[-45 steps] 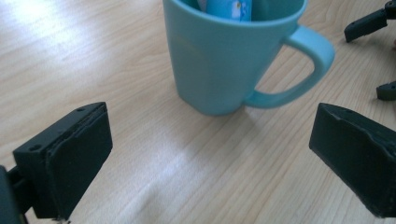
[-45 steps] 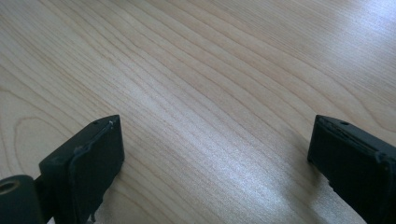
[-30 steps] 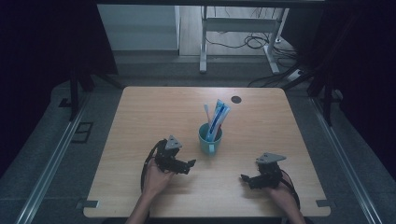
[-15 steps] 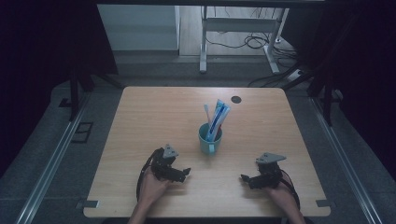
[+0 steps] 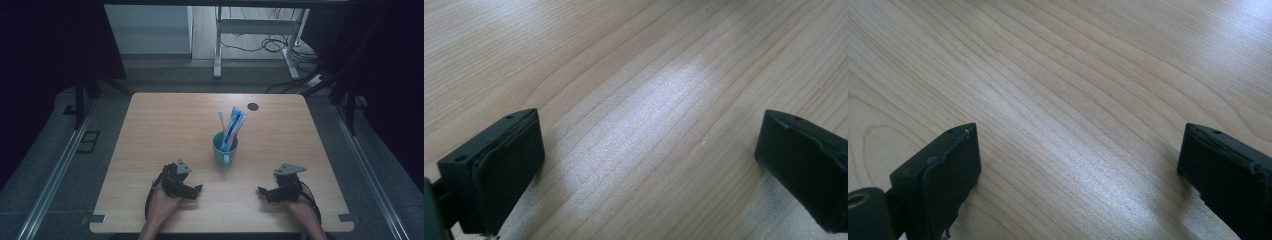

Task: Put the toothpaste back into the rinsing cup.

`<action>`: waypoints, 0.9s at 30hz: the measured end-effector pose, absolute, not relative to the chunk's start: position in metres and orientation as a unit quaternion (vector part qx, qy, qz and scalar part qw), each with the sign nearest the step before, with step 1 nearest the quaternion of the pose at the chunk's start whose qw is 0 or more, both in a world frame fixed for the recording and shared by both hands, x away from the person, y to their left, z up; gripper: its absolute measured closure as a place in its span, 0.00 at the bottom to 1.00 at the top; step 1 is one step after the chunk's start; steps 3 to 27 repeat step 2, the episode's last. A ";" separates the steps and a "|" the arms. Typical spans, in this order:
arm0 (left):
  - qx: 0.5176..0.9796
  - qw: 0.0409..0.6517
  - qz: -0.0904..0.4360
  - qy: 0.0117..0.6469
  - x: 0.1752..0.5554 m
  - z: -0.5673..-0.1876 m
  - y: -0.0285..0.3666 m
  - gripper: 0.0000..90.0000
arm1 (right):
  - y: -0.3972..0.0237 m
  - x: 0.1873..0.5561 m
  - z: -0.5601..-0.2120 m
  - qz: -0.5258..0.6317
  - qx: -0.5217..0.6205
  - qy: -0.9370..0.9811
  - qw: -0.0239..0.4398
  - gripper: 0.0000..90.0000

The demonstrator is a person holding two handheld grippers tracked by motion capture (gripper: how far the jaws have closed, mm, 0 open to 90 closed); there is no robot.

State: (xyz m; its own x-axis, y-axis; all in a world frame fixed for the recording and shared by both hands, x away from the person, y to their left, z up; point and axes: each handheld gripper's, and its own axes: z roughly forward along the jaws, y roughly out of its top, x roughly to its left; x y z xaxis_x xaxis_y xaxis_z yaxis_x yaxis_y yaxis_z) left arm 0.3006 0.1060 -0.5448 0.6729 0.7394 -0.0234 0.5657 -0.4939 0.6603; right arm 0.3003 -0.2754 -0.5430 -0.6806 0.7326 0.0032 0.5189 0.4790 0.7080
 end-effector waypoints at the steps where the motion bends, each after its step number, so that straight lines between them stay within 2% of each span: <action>1: 0.854 0.327 0.134 0.382 0.301 -0.545 0.106 0.00 | -0.276 0.300 -0.543 0.352 0.370 0.846 0.152 0.04; 27: 0.853 0.327 0.134 0.383 0.301 -0.545 0.106 0.00 | -0.275 0.300 -0.543 0.352 0.370 0.846 0.152 0.04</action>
